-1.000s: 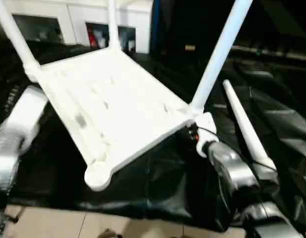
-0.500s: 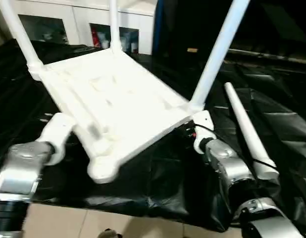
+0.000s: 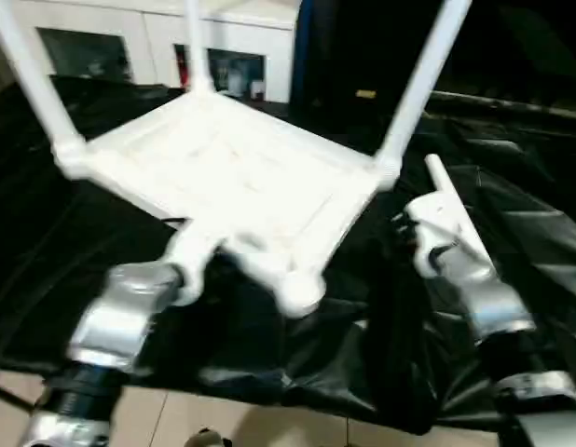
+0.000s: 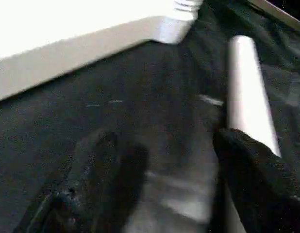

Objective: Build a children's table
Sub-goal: Rotate table base, then pick table leg

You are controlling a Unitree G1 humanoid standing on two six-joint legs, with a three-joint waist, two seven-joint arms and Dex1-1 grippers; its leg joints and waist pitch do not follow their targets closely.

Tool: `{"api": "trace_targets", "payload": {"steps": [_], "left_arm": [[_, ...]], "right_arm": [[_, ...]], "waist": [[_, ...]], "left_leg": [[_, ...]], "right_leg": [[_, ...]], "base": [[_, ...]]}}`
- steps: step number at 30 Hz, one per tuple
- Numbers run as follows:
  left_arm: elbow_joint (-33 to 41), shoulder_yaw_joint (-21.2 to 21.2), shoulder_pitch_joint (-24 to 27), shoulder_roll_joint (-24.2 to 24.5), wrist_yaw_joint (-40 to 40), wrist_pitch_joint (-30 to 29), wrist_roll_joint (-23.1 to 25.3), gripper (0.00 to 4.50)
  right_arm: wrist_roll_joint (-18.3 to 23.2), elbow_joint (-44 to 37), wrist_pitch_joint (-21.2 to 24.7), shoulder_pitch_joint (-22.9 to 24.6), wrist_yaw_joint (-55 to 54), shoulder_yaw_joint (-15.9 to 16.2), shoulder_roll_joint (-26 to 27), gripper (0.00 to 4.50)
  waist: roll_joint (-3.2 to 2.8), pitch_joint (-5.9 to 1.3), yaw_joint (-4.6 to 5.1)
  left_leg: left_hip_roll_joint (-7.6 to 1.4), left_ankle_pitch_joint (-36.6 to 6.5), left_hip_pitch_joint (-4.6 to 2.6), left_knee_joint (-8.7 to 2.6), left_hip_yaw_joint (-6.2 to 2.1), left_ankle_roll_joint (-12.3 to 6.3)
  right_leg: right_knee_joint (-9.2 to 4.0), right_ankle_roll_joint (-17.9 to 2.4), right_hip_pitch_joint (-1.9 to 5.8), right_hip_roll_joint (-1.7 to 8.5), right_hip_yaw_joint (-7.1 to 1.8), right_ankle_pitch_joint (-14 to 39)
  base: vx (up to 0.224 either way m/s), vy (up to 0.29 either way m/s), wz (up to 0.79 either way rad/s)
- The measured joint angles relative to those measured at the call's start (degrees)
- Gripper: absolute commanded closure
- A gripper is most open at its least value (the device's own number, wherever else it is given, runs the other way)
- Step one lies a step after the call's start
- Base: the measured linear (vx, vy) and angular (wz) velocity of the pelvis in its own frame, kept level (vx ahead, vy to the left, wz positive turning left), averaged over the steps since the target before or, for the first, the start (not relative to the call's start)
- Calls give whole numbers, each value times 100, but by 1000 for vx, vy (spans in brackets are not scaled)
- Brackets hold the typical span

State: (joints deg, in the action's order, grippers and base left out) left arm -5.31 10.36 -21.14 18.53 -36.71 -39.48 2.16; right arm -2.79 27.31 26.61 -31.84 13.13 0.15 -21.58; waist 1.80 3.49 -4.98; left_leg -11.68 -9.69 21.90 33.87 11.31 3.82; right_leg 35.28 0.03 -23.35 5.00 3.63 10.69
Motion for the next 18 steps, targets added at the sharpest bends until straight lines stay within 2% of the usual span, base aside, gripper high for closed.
{"api": "trace_targets", "payload": {"steps": [4,8,12,18], "left_arm": [[-16,152,-2,-150,-10,193,-6,294],[20,287,-12,-134,-108,217,-32,294],[639,327,43,56,-487,214,-283,294],[1496,253,139,376,-997,-37,-733,294]], "right_arm": [[141,41,597,-493,61,-322,-356,56],[224,278,848,-871,213,-432,-571,19],[313,1652,1403,-1573,976,-332,-897,2],[287,2792,1519,-1930,1375,-246,-984,2]], "waist": [[-30,3,28],[-30,0,36],[-11,10,6],[28,11,-9]], "left_leg": [[-12,2,-2,4,0,-1],[-16,3,-4,4,0,-2],[-16,2,6,16,1,-5],[-17,2,7,20,2,-6]], "right_leg": [[2,-2,-1,-12,0,-2],[4,-2,0,-16,0,-2],[7,-6,-4,-13,1,-4],[10,-7,-5,-12,2,-3]], "base": [[0,0,0],[0,0,0],[0,0,0],[0,0,0]]}}
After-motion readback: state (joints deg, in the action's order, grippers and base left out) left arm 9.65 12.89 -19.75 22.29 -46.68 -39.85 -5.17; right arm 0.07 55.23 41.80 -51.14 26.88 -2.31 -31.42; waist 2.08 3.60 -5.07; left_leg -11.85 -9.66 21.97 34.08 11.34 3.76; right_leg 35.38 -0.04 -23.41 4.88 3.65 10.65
